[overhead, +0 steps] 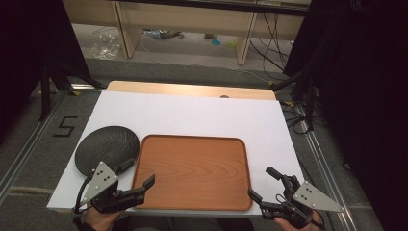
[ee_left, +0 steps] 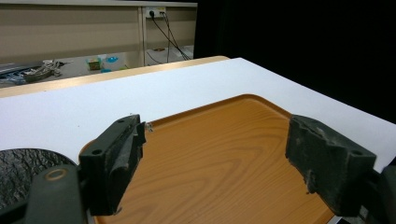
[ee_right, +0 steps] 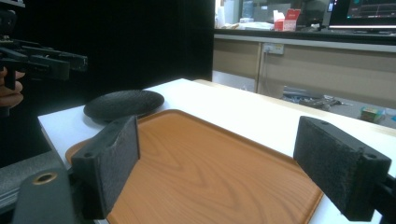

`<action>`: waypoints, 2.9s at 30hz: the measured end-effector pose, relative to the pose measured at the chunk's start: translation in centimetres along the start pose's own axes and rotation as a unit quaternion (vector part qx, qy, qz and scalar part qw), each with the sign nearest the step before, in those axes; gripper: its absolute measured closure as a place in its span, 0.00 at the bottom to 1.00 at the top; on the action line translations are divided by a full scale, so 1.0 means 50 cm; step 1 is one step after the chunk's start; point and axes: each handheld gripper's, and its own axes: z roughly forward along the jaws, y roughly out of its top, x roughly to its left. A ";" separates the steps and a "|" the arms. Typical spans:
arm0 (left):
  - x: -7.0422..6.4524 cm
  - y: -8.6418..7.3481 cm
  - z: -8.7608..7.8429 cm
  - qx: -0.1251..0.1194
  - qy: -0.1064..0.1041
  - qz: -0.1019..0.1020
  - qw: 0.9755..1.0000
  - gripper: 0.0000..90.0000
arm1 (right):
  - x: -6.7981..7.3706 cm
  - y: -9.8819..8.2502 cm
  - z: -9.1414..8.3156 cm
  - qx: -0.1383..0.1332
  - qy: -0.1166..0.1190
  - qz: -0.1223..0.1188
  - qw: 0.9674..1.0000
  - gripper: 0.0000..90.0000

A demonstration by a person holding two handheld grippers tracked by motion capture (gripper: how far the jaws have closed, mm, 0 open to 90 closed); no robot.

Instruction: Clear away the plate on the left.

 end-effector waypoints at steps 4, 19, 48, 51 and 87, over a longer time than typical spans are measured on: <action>0.001 0.000 0.000 0.001 0.001 -0.003 1.000 0.21 | 0.000 0.001 0.000 -0.001 0.001 0.000 1.000 0.17; 0.019 0.000 -0.002 0.005 0.006 -0.028 1.000 0.22 | 0.002 0.001 -0.001 0.005 0.005 0.002 1.000 0.17; 0.184 -0.023 -0.011 0.067 0.070 -0.218 0.971 0.23 | 0.003 0.003 -0.002 -0.003 0.010 0.002 1.000 0.17; 0.203 -0.030 -0.014 0.070 0.077 -0.246 0.964 0.23 | 0.004 0.001 -0.002 0.002 0.008 0.002 1.000 0.17; 0.294 -0.096 -0.033 0.098 0.128 -0.423 0.892 0.28 | 0.006 0.002 -0.002 0.002 0.015 0.000 1.000 0.17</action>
